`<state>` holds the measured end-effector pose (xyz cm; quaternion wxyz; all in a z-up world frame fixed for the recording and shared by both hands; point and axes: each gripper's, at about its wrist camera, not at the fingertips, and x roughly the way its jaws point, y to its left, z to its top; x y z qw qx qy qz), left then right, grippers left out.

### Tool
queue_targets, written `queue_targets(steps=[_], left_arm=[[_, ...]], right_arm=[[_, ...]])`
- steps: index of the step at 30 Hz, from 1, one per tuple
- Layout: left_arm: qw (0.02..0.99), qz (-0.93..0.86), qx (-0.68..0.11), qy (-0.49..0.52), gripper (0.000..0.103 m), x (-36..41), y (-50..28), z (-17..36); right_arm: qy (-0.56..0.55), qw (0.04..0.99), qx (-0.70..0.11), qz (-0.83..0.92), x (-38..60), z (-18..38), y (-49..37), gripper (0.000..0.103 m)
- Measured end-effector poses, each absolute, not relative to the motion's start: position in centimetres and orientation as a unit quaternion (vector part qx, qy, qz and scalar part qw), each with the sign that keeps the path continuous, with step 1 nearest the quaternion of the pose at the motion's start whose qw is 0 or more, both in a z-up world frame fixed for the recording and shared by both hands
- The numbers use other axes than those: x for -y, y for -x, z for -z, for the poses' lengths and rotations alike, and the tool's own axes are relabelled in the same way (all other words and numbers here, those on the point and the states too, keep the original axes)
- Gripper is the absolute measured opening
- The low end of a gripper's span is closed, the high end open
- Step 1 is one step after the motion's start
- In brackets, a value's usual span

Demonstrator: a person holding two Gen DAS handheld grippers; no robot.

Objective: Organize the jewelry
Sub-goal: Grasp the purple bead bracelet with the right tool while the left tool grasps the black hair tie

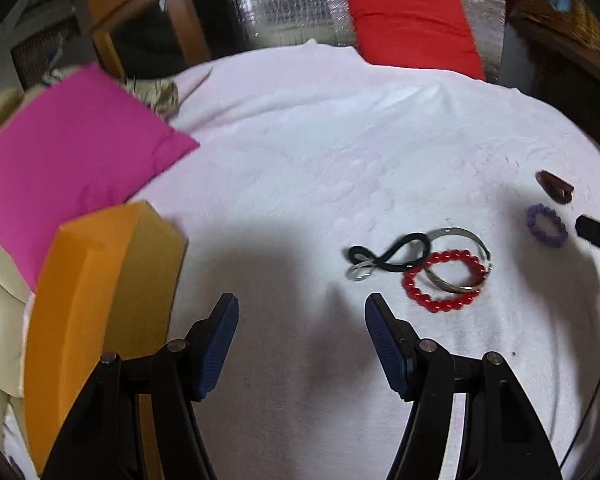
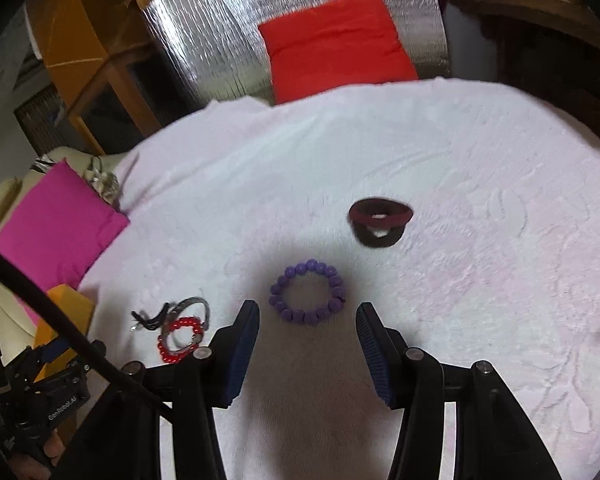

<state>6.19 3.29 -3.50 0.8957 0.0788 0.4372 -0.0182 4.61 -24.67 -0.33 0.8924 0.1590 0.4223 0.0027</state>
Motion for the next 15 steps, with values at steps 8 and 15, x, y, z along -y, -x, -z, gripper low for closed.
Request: queue_targets(steps=[8,15], left_arm=[[0.886,0.067,-0.458,-0.033,0.067,-5.2,-7.7,4.6],[0.882,0.121,-0.455,-0.034,0.067,-3.7,-8.6,4.8]], right_arm=[[-0.142,0.879,-0.45,0.071,24.0,3.0,-7.6,0.038],[-0.09,0.887,-0.445,0.081,23.2,2.9,-7.6,0.01]])
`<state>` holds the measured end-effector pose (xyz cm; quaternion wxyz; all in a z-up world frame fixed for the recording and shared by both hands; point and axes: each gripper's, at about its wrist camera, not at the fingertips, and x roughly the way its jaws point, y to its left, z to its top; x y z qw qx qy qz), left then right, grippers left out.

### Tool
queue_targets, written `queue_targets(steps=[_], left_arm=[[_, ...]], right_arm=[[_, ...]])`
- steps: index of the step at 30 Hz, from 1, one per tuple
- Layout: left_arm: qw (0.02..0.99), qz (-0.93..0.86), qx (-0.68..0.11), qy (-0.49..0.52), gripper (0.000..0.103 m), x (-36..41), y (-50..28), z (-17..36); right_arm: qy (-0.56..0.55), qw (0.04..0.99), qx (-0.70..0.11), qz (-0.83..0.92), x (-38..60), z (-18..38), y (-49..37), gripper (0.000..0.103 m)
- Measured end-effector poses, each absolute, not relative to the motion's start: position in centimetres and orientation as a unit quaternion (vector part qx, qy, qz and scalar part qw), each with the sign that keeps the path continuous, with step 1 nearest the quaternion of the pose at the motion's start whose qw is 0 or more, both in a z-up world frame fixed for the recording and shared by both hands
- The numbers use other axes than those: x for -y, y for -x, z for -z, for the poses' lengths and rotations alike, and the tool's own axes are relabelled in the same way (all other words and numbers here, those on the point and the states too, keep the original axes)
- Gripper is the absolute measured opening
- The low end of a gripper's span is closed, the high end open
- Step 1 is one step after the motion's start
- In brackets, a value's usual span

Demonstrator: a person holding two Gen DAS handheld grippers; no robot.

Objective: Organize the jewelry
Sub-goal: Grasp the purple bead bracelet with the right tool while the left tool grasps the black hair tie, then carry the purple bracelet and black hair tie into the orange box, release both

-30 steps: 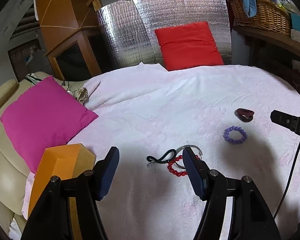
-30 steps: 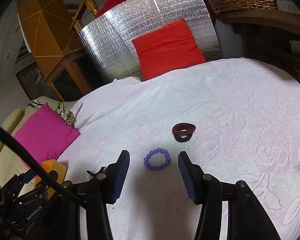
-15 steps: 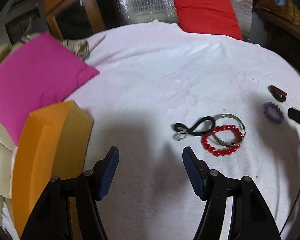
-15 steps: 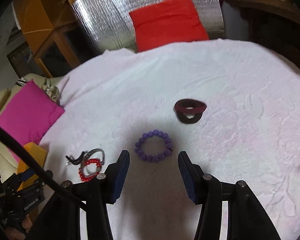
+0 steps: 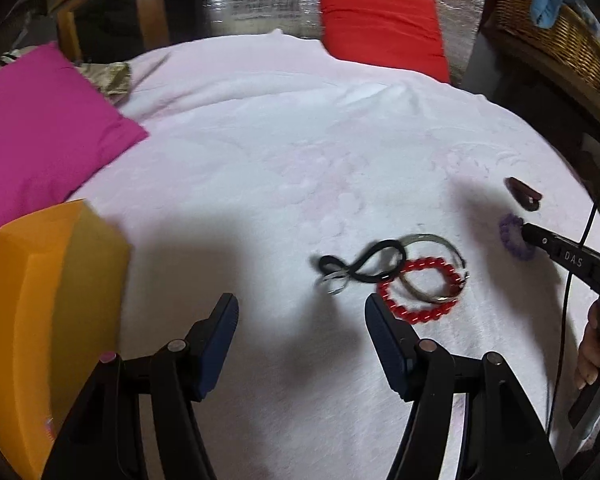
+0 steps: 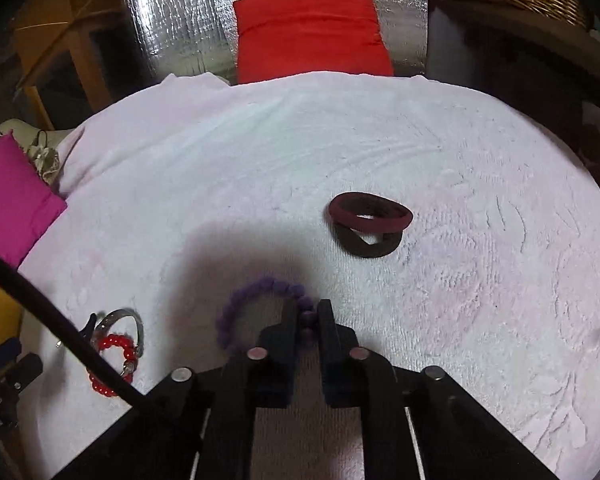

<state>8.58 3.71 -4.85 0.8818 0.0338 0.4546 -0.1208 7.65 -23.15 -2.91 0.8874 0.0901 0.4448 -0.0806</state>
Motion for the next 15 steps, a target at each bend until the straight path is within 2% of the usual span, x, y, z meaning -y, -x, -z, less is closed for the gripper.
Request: queue_targets(steps=[5,11,13,14,15], left_arm=[[0.869,0.136,-0.475,-0.011,0.067,-2.5,-10.6,6.2],[0.866,0.159,-0.468,0.072,0.064,-2.4,-12.0,6.6],[0.867,0.165,-0.463,0.082,0.042,-2.2,-12.1,6.6],[0.866,0.166,-0.465,0.078,0.022,-2.0,-12.2,6.8],[0.864,0.165,-0.47,0.073,0.017,-1.8,-12.5,7.1]], right_arm=[[-0.103,0.887,-0.444,0.069,23.6,2.4,-6.8,0.01],[-0.114,0.886,-0.446,0.054,23.9,2.1,-5.7,0.01],[-0.118,0.887,-0.444,0.052,24.2,1.9,-5.4,0.01],[-0.121,0.886,-0.444,0.051,24.3,1.8,-5.4,0.01],[-0.125,0.886,-0.444,0.05,24.4,1.8,-5.2,0.01]])
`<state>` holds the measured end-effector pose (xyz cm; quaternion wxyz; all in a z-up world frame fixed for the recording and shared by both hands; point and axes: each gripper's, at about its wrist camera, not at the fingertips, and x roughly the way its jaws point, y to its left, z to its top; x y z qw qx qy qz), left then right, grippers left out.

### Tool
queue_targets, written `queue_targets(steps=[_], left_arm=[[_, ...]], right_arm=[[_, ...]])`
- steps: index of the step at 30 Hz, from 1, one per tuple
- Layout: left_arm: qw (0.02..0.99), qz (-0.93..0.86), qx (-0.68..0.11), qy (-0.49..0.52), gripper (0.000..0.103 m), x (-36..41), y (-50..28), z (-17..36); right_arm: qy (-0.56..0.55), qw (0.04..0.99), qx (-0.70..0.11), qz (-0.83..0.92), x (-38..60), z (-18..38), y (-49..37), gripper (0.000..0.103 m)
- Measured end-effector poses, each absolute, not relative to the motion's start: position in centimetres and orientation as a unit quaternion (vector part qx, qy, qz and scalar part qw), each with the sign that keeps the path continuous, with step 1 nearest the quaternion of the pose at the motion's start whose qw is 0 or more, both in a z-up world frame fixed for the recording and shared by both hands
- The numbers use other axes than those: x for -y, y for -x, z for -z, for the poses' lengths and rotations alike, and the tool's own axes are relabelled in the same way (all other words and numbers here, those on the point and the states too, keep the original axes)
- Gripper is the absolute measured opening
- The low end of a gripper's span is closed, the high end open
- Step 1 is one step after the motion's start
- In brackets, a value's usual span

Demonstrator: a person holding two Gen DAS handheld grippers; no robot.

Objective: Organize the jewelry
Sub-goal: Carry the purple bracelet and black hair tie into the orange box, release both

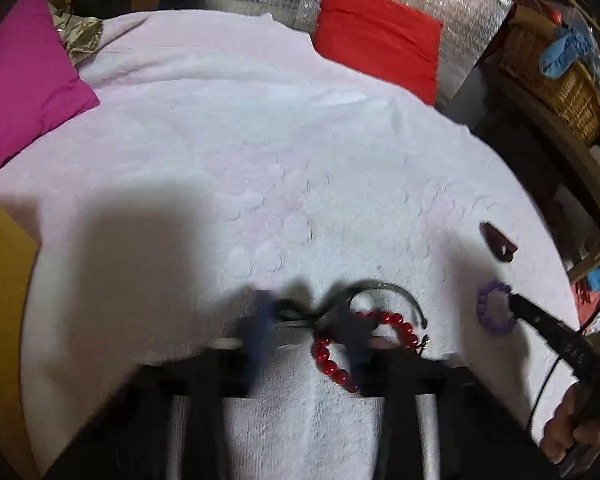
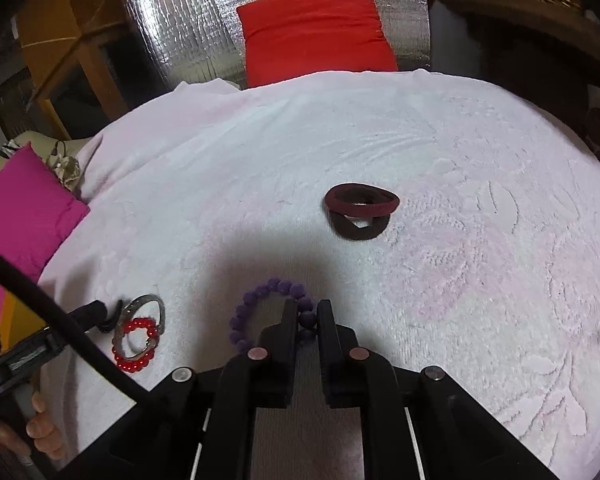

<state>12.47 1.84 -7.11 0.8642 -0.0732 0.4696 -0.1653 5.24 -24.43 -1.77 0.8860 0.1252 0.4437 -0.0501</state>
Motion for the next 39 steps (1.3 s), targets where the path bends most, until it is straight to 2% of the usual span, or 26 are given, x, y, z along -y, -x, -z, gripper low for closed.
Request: queue_targets(steps=[6,16,27,39], left_arm=[[0.877,0.144,-0.453,0.071,0.01,-2.2,-12.2,6.5],[0.915,0.121,-0.378,0.071,0.01,-4.5,-8.3,1.2],[0.929,0.087,-0.35,0.081,0.01,-8.2,-4.1,-0.8],[0.943,0.024,-0.312,0.118,0.01,-14.8,0.9,-3.6]], right_arm=[[-0.131,0.887,-0.44,0.049,24.7,1.3,-4.9,0.01],[-0.171,0.904,-0.392,-0.018,23.1,-1.3,-3.4,0.01],[-0.24,0.9,-0.349,-0.107,20.5,-3.6,-1.8,0.01],[-0.164,0.91,-0.349,-0.156,10.8,-4.6,-0.7,0.01]])
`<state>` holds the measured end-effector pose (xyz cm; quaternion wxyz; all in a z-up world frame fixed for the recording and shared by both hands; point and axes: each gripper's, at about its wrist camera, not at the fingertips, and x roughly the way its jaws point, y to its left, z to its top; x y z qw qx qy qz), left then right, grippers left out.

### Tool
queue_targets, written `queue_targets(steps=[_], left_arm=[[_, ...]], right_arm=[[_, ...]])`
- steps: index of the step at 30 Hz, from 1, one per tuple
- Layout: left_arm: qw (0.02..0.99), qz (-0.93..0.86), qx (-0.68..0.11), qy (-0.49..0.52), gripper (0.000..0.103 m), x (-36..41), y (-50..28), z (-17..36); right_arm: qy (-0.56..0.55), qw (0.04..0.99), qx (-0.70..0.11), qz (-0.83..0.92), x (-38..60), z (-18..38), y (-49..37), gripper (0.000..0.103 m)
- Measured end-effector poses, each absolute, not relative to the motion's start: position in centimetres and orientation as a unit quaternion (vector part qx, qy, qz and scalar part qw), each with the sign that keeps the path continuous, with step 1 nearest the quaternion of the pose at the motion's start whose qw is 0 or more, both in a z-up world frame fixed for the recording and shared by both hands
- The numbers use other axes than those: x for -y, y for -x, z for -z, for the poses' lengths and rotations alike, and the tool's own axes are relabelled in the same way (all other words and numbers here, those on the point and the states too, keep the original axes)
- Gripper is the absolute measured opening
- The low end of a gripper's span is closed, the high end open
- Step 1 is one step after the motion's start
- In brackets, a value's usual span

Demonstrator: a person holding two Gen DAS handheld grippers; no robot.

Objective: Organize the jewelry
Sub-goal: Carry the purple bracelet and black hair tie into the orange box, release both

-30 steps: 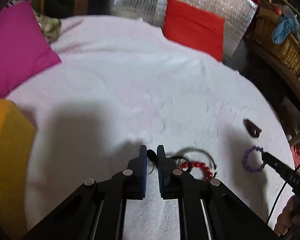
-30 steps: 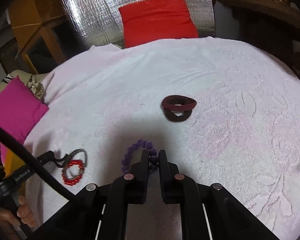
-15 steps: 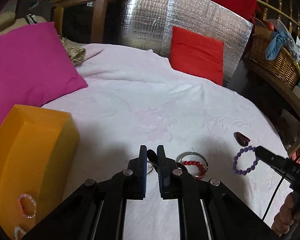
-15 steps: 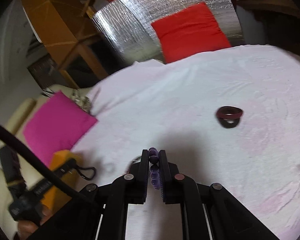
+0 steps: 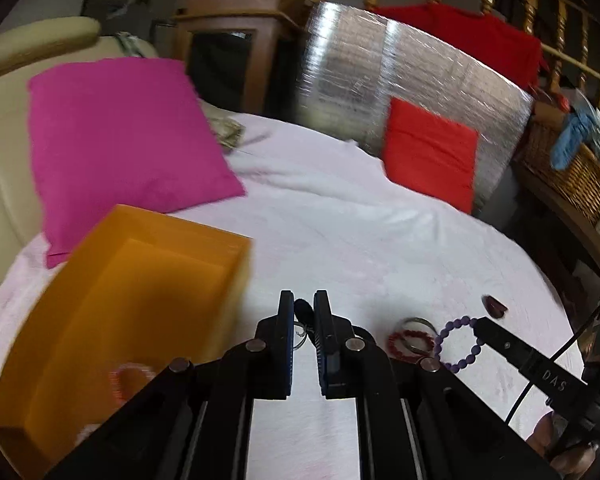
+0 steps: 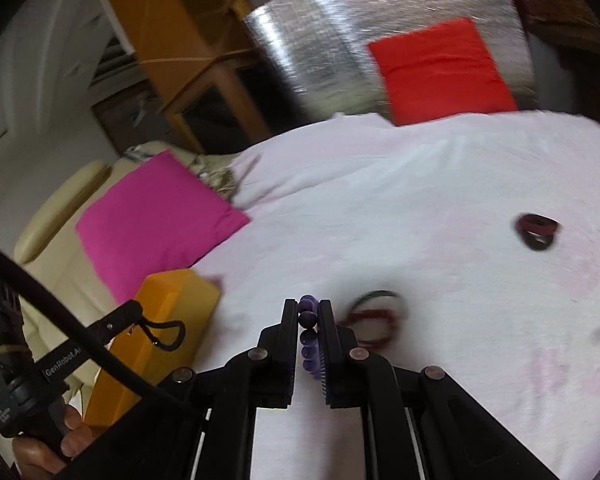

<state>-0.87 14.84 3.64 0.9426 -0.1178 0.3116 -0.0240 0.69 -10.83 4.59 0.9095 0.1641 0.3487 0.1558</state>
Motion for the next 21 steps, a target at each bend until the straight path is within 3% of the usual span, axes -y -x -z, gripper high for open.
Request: queue_targets(steps=[11,21], left_arm=[[0.927,-0.096,-0.323,0.167,0.01,-27.1,1.7,-2.1],[0.887,-0.129,-0.397,0.199,0.01,-33.3,0.7,2.8]], right_arm=[[-0.119,0.889,-0.37,-0.242,-2.6,-6.2,-3.1,0.01],[-0.095,0.862,-0.408,-0.284,-13.7,-4.1,-5.9,0.011]])
